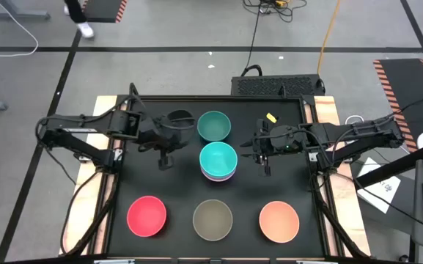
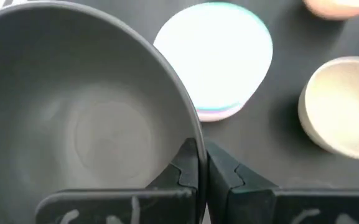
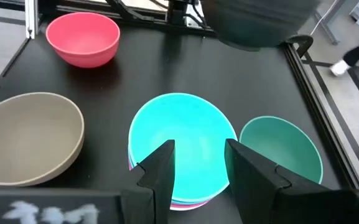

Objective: Nest bowls inside each other
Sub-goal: Stack the black bowl on top of the light green bowl

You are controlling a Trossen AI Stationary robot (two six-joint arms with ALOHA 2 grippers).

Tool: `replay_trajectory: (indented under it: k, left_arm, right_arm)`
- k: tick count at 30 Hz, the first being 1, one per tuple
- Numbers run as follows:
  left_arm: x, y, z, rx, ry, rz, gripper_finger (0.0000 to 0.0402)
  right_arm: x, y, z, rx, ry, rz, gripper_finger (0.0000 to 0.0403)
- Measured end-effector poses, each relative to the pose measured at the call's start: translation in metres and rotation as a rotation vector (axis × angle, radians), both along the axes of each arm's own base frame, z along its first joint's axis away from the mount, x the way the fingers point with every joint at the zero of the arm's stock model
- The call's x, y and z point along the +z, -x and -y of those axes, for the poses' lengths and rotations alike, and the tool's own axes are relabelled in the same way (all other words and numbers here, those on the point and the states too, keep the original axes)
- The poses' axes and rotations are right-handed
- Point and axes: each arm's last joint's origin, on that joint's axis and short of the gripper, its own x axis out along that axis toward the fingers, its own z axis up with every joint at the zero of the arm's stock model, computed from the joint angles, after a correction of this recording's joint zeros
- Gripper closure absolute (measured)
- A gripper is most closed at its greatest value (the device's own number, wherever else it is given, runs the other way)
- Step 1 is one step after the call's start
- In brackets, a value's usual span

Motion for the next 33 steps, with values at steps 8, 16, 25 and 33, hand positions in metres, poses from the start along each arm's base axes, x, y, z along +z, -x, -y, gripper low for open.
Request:
replay_trajectory:
  k: [8,16,25,33]
  left_arm:
    - [-0.001,-0.038,0.006,-0.075,-0.035,-0.076,0.0397]
    - [-0.008,-0.049,0.006,-0.067,-0.031,-0.107,0.0397]
    - [-0.008,-0.052,0.003,-0.05,0.016,-0.085,0.0397]
    - [0.007,-0.071,0.012,-0.086,0.053,-0.064,0.0397]
  right_arm:
    - [0.003,0.006,0.001,-0.015,-0.022,0.004,0.0273]
    - [0.01,0.021,0.003,-0.035,-0.053,0.012,0.0273]
    - [0.017,0.033,0.004,-0.047,-0.073,0.035,0.0273]
    - [0.017,0.033,0.004,-0.047,-0.072,0.031,0.0273]
